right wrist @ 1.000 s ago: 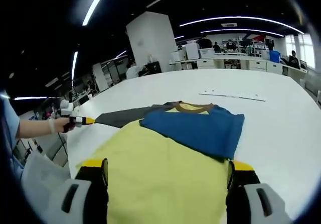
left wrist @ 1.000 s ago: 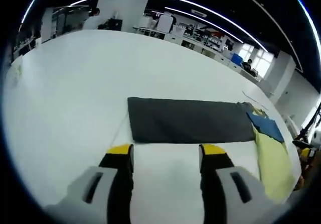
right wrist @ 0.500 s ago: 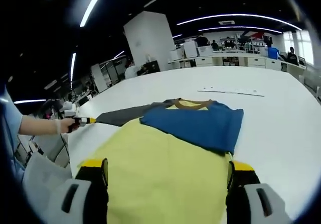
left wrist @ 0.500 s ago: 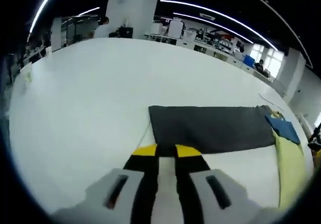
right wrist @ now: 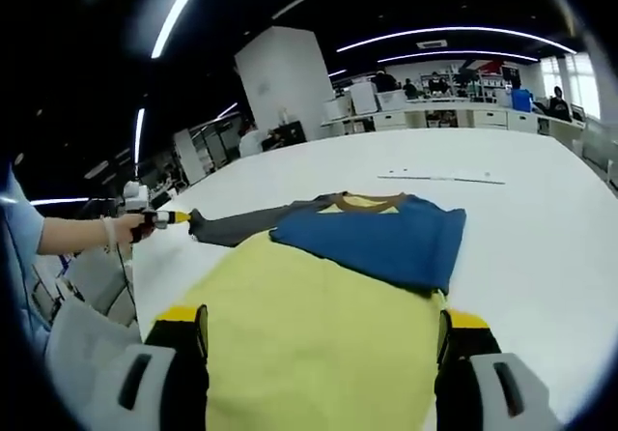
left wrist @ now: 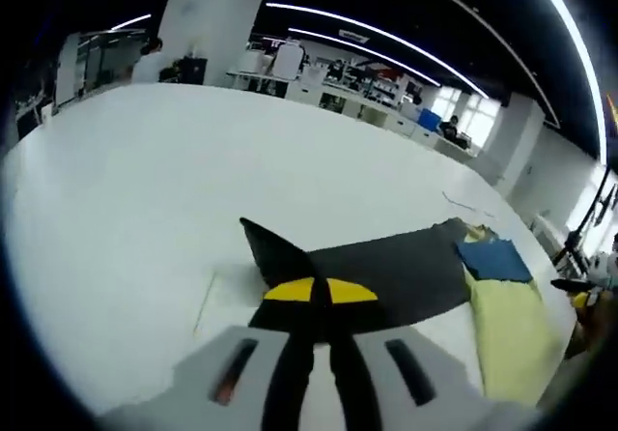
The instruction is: Fold the garment on the visible template until the final outline fits inside the template.
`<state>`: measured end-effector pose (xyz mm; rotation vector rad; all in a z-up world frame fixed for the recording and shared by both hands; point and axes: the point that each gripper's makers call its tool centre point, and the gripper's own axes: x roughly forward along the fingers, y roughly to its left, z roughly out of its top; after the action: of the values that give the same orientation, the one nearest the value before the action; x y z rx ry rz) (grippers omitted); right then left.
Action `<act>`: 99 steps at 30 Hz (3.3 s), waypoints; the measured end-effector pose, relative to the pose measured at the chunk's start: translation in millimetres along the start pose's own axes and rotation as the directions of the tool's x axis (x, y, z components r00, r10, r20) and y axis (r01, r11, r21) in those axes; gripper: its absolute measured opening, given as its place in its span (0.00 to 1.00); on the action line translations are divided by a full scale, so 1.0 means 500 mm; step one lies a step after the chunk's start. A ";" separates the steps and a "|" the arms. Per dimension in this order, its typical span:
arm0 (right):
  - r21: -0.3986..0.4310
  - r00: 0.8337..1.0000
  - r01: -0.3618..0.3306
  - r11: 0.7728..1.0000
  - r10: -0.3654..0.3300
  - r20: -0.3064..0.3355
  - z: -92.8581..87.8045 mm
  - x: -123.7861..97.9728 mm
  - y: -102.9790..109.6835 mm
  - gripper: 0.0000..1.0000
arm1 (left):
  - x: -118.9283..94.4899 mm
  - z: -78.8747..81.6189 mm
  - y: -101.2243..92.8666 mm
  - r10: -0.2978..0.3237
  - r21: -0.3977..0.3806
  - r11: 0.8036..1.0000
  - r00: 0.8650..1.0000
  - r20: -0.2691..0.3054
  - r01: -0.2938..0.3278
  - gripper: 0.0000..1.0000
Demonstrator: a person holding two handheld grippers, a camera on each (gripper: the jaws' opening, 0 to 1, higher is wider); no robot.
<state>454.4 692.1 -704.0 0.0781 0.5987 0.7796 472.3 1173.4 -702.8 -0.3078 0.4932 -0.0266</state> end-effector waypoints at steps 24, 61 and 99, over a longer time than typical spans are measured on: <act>0.056 0.998 0.040 0.998 -0.043 0.049 -0.001 -0.054 -0.021 1.00 | 0.087 0.114 -0.402 -0.344 0.173 0.926 0.939 0.015 0.337 0.00; 0.097 0.995 0.096 0.991 -0.099 0.024 -0.032 -0.099 -0.073 1.00 | 0.259 -0.010 -0.896 -0.688 0.187 0.686 0.711 -0.148 0.703 0.00; 0.155 0.992 0.120 0.981 -0.124 0.015 -0.064 -0.119 -0.084 1.00 | 0.273 -0.264 -0.996 -0.694 0.174 0.568 0.582 -0.425 0.804 0.17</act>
<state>431.0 616.9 -714.1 0.1910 0.6339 0.6121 555.0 647.3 -728.3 -0.1390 0.6270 -1.0435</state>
